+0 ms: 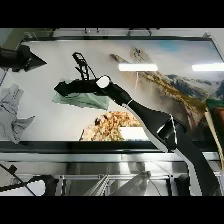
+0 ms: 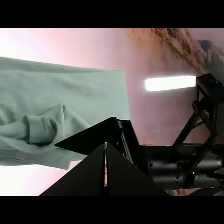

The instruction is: Fold the shirts.

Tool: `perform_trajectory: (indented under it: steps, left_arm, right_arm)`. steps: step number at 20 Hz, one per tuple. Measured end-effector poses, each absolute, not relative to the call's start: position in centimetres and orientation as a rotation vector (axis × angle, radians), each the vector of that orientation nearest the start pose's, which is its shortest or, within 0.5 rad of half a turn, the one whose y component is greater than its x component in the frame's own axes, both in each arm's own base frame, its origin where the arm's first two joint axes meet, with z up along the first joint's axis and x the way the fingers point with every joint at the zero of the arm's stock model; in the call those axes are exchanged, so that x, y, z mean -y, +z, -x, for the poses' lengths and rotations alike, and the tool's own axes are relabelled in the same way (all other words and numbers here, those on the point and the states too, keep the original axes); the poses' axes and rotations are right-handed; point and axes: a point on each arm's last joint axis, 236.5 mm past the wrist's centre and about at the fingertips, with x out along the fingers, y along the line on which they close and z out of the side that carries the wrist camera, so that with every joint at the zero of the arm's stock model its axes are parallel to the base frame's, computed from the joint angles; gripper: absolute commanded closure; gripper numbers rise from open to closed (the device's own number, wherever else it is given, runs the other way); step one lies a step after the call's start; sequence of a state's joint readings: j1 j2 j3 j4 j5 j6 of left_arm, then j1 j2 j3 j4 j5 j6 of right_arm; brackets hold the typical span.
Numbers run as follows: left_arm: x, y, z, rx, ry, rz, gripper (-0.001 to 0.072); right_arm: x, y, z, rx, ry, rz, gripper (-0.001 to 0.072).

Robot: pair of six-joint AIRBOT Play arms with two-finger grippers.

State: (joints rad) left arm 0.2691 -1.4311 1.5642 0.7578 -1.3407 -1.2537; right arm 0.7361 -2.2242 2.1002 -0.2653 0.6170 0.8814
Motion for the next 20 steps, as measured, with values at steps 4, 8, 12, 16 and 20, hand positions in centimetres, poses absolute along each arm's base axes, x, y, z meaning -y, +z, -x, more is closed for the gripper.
perform_trajectory:
  steps: [4,8,12,16,20]
  left_arm:
    - [6.2,13.3,-44.3,-0.986,-0.567,0.573,0.0688]
    - [8.1,12.6,-42.8,-1.035,-0.637,0.586,0.0688]
    - [9.7,12.2,-40.9,-1.098,-0.715,0.563,0.0688]
    - [10.7,12.4,-39.5,-1.133,-0.777,0.564,0.0687]
    - [11.0,12.6,-39.0,-1.14,-0.805,0.56,0.0687]
  right_arm:
    - [-55.2,7.5,-41.5,-0.734,1.354,-0.518,0.0703]
    - [-47.8,11.3,-42.1,-0.857,1.423,-0.545,0.0705]
    - [-38.5,9.4,-43.2,-1.079,1.228,-0.434,0.0683]
    - [-32.0,4.0,-45.3,-1.228,0.935,-0.443,0.0046]
    - [-31.2,-2.4,-46.4,-1.326,0.776,-0.516,0.0045]
